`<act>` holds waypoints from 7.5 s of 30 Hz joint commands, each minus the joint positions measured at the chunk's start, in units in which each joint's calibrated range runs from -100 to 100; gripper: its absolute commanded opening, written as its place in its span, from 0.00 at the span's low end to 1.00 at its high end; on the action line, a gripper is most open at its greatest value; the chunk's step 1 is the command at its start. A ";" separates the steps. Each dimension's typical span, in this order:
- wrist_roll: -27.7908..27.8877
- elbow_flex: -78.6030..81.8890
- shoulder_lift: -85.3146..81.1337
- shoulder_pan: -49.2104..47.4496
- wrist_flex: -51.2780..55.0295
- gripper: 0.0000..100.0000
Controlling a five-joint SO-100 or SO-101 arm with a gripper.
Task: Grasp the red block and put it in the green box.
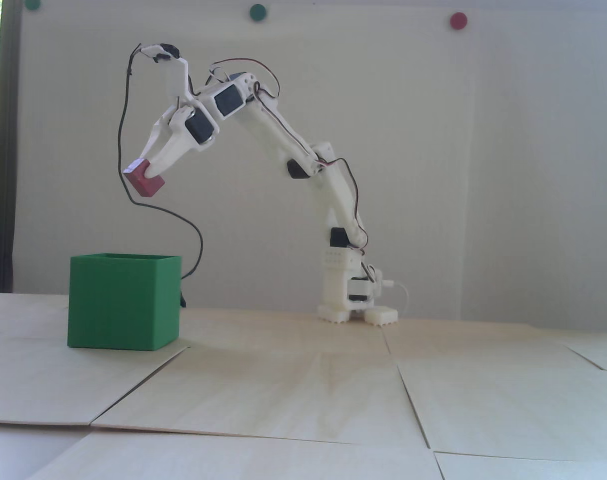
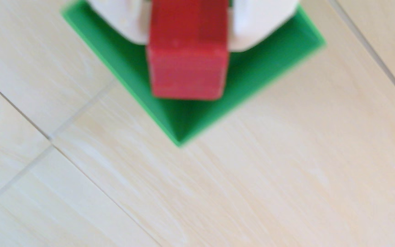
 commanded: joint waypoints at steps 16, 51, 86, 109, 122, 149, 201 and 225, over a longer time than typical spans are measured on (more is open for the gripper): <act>5.95 -5.29 -1.44 -0.72 4.23 0.50; -1.28 -5.46 -2.23 -2.40 7.10 0.13; -1.18 78.12 -69.34 -24.36 17.89 0.08; -1.13 154.79 -111.27 -30.23 -28.40 0.02; -1.02 163.13 -114.82 -34.73 -22.58 0.02; -0.87 163.13 -115.61 -34.49 5.16 0.03; -1.13 163.13 -128.25 -34.01 5.84 0.03; -1.13 163.13 -128.25 -34.01 5.84 0.03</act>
